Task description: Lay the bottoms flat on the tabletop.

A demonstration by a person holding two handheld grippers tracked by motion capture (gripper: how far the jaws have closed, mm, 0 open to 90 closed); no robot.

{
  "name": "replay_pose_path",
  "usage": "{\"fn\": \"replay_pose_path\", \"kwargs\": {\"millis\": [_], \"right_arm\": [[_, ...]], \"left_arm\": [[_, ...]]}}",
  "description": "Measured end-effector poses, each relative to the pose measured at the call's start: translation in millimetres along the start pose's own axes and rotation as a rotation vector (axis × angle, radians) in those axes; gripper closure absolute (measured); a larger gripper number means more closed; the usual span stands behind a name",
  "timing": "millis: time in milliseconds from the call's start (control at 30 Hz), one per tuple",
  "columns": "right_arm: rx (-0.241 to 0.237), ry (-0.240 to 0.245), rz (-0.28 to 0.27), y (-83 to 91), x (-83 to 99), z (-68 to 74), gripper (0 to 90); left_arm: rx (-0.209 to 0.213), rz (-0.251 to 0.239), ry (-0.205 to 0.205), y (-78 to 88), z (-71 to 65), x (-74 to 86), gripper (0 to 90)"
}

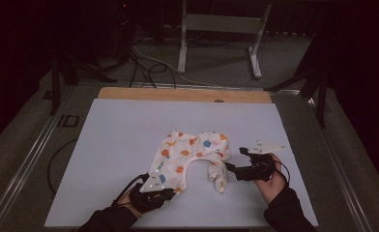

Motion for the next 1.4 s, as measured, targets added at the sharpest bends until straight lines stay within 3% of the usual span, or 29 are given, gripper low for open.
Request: {"fn": "replay_pose_path", "kwargs": {"millis": [100, 267, 400, 500, 667, 800, 900, 1033, 1133, 1233, 1333, 1400], "right_arm": [[0.002, -0.007, 0.000, 0.0, 0.1, -0.5, 18.3], [0.002, -0.005, 0.004, -0.5, 0.4, 0.1, 18.3], [0.005, -0.004, 0.005, -0.8, 0.7, 0.0, 18.3], [0.007, -0.003, 0.009, -0.4, 1.2, -1.3, 18.3], [0.005, -0.005, 0.006, -0.2, 1.0, -1.6, 18.4], [0.006, -0.004, 0.006, 0.0, 0.4, -0.8, 18.4], [0.001, -0.007, 0.010, -0.5, 0.5, -0.1, 18.4], [0.000, -0.007, 0.009, -0.6, 0.8, -0.4, 18.3], [-0.002, -0.006, 0.008, -0.4, 0.8, -0.7, 18.4], [-0.004, -0.009, 0.006, -0.3, 0.7, -0.5, 18.3], [-0.003, -0.009, 0.008, -0.3, 0.6, -0.4, 18.4], [-0.002, -0.009, 0.007, -0.4, 0.5, -0.5, 18.3]], "left_arm": [[-0.008, 0.018, 0.009, -0.1, 4.3, 4.8, 83.1], [-0.039, 0.056, -0.029, -4.0, 4.6, 10.0, 83.0], [-0.050, 0.042, -0.075, -4.2, -1.9, 7.3, 80.8], [-0.068, 0.015, -0.150, -3.2, -11.5, -0.1, 79.9], [-0.042, -0.004, -0.198, -6.6, -21.8, -3.9, 84.2], [-0.040, 0.017, -0.211, -9.8, -23.2, -5.7, 88.1], [-0.032, 0.036, -0.190, -14.9, -19.8, -0.4, 87.8], [-0.026, 0.085, -0.198, -18.7, -19.1, 3.4, 87.7], [-0.013, 0.085, -0.179, -18.4, -17.9, 3.5, 87.9], [-0.005, 0.089, -0.192, -18.2, -19.3, 3.7, 87.4], [0.019, 0.099, -0.212, -20.5, -21.6, 4.1, 78.4], [0.013, 0.094, -0.230, -22.8, -24.2, 2.9, 74.5]]}}
Point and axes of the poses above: each handheld gripper's, and its own axes: y roughly backward along the jaws, x roughly out of its underside, z roughly to its left, the point moved 5 cm from there along -y, roughly forward along the jaws, and after that the axes turned 4 degrees about x, right-handed, at the moved point
